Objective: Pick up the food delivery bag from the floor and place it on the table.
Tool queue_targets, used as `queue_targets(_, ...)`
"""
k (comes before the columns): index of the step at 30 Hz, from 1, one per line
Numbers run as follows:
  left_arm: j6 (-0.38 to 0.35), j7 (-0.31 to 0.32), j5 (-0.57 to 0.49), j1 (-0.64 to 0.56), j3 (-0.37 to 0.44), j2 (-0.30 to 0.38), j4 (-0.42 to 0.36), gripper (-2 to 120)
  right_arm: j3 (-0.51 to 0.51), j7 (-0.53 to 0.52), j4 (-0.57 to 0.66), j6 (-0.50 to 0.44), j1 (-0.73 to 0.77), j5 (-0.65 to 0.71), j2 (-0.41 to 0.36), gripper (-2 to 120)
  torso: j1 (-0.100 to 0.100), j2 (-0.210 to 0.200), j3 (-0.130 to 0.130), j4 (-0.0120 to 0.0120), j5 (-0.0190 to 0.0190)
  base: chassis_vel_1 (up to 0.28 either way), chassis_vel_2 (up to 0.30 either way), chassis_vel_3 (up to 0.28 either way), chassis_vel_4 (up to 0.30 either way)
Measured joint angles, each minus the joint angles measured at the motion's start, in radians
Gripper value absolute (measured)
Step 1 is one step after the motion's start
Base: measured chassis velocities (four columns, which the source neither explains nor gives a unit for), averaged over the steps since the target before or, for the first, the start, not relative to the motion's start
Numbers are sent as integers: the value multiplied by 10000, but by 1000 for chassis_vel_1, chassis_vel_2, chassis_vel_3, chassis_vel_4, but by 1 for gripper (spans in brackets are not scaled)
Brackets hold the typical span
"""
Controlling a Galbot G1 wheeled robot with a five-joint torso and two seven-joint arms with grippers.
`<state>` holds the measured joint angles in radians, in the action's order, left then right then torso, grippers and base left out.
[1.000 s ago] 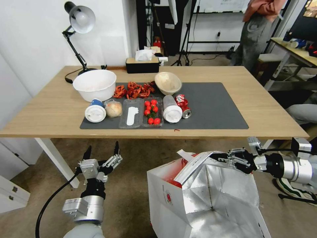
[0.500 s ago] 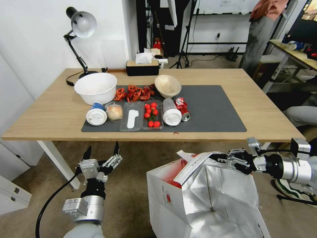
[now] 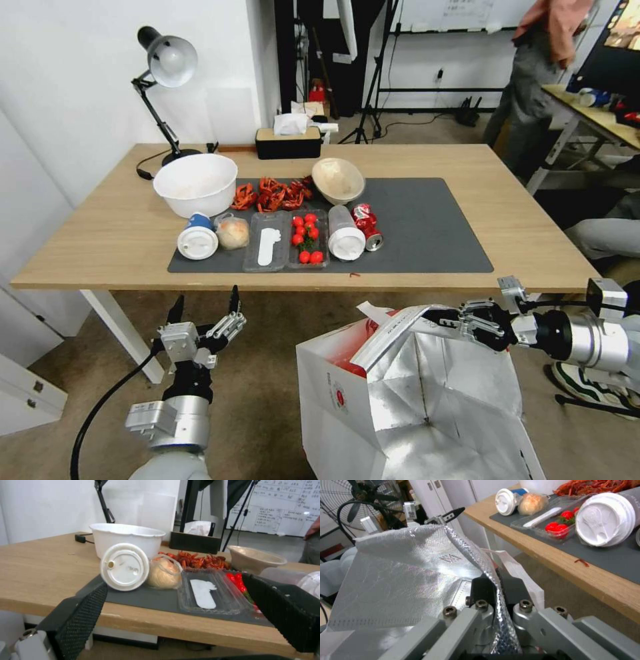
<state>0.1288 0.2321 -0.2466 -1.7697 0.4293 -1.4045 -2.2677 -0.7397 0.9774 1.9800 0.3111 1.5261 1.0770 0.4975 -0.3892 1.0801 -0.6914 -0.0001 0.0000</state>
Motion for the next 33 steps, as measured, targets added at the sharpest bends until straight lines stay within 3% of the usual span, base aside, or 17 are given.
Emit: queue_targets(33, 44, 96, 25, -98, 64, 46, -240, 100, -130, 436, 10, -15, 58, 67, -133, 0, 47, -110, 62, 0, 0, 0, 0, 0, 0)
